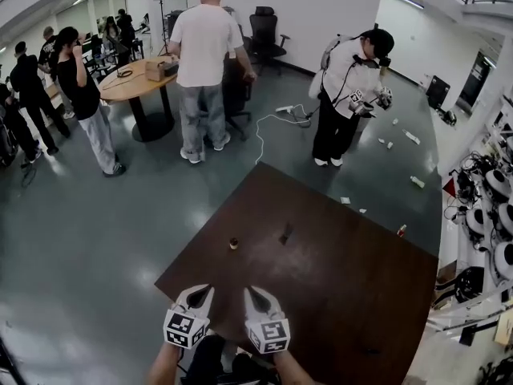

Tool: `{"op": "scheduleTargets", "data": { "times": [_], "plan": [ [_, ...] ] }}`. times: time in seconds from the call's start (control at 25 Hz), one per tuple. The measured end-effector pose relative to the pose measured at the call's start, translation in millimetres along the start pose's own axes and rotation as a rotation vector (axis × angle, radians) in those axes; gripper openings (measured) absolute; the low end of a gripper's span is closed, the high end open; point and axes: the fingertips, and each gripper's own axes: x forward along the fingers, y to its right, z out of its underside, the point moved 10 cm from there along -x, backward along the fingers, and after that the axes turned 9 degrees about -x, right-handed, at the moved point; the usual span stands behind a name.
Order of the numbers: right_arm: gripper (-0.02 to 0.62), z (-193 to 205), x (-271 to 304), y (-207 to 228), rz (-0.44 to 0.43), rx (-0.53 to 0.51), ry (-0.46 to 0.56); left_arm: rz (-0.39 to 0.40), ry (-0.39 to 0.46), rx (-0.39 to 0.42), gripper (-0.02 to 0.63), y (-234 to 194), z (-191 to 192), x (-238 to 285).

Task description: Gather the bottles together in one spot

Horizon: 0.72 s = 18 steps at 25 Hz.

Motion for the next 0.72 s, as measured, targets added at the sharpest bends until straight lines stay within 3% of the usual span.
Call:
{"op": "scheduleTargets", "data": {
  "times": [0.32, 0.72],
  "plan": [
    [0.002, 12, 48, -12, 0.041, -0.048, -0.03, 0.024, -0.027, -0.008, 0.002, -50, -1, 11],
    [0.002, 37, 99, -1, 0.136, -0.044, -0.109, 0.126, -0.096, -0.004, 0.002, -98, 4, 63]
  ]
}}
